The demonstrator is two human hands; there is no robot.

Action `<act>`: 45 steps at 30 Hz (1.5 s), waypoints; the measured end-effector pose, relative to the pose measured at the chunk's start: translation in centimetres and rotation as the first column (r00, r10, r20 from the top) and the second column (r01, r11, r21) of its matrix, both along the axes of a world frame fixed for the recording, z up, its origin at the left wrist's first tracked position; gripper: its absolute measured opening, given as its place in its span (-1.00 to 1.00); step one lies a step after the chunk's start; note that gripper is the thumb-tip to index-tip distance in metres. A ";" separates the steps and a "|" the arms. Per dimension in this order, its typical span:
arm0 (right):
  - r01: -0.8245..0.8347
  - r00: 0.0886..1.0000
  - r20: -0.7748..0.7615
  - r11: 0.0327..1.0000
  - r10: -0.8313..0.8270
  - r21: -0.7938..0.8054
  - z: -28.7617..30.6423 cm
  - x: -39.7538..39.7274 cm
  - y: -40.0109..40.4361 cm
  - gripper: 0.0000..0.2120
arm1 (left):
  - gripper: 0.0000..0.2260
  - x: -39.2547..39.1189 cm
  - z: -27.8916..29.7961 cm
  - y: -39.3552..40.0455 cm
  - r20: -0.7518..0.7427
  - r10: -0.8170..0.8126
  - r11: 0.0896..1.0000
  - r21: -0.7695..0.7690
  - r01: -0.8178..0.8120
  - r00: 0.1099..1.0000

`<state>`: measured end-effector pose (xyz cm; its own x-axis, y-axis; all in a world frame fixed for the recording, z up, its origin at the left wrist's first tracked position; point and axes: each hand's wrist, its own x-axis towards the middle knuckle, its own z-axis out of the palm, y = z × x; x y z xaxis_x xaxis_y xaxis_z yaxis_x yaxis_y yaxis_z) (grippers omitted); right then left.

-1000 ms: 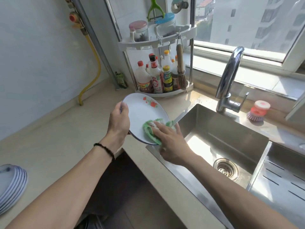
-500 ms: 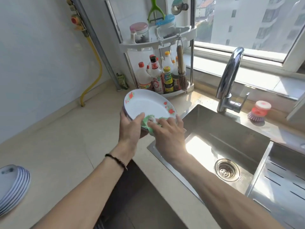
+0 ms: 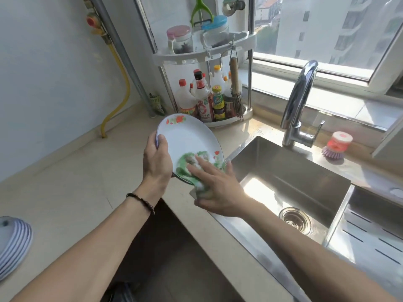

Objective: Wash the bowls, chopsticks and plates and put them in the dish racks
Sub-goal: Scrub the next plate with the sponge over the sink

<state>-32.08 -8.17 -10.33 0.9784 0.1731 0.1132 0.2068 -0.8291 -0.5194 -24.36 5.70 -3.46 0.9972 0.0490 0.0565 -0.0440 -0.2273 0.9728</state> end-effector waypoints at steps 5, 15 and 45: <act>-0.032 0.999 0.037 0.995 0.029 0.090 0.6 0.2 1.6 -0.15 | -0.75 0.4 0.1 -0.6 -0.017 0.130 0.991 -0.004 -0.130 0.991; -0.023 1.000 -0.001 0.996 0.023 0.081 -0.2 0.4 0.6 -0.19 | -0.70 0.8 0.1 -0.2 -0.055 0.101 0.994 0.040 -0.099 0.993; 0.175 0.933 0.318 0.985 -0.167 0.005 2.3 -0.6 2.0 -0.45 | -0.57 -1.2 0.9 -2.4 -0.050 0.096 0.982 -0.159 -0.102 0.994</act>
<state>-32.63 -6.19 -8.04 0.9078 0.0124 0.4191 0.2110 -0.8773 -0.4311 -25.55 3.34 -2.55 0.9883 0.1527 -0.0015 0.0121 -0.0685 0.9976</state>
